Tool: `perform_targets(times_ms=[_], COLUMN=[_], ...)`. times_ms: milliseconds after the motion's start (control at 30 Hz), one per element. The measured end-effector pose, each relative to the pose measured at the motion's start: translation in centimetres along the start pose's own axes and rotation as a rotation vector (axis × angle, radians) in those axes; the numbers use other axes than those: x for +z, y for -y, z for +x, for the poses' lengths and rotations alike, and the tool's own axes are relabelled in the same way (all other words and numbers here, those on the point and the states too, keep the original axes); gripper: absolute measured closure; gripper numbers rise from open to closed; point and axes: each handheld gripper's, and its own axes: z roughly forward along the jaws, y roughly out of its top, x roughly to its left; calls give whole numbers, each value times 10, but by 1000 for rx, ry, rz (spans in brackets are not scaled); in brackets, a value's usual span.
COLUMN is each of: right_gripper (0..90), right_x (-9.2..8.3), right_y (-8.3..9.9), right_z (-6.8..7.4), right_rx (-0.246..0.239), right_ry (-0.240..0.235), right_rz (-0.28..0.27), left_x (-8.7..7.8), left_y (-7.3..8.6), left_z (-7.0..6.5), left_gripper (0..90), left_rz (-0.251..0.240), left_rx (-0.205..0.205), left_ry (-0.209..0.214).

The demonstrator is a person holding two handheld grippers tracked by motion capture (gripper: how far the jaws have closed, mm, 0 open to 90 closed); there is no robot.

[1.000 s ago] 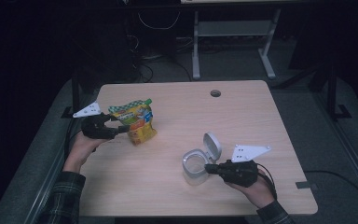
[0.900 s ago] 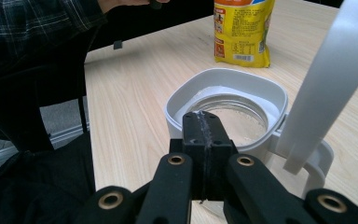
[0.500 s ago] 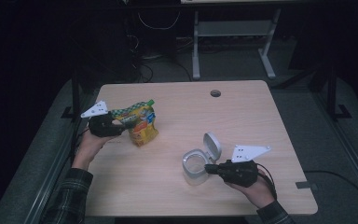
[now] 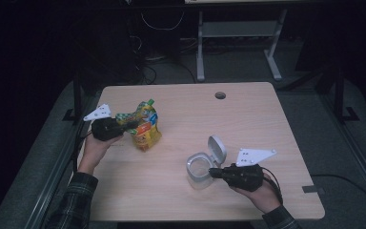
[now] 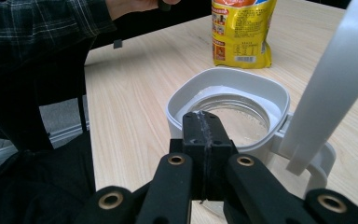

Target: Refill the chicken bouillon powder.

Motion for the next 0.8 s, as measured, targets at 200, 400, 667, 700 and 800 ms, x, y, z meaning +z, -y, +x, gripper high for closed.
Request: perform_targets(times_ms=[200, 400, 667, 700, 800], right_gripper=[900, 900, 870, 872, 900], right_x=[1, 2, 10, 13, 19], right_y=[-1, -4, -13, -14, -18], right_z=[1, 3, 7, 8, 10], right_rx=[3, 9, 8, 7, 11], right_ry=[1, 12, 19, 25, 39], right_rz=[-2, -8, -27, -27, -27], left_x=[-5, -14, -23, -24, -29], left_y=[-7, -12, -23, -25, -30], left_z=[-6, -9, -24, -25, -33], left_gripper=[900, 900, 900, 900, 900], left_rz=[-10, -35, -31, -29, -36], left_rx=[-15, -50, -62, -59, -65], left_ry=[-11, 5, 21, 23, 35])
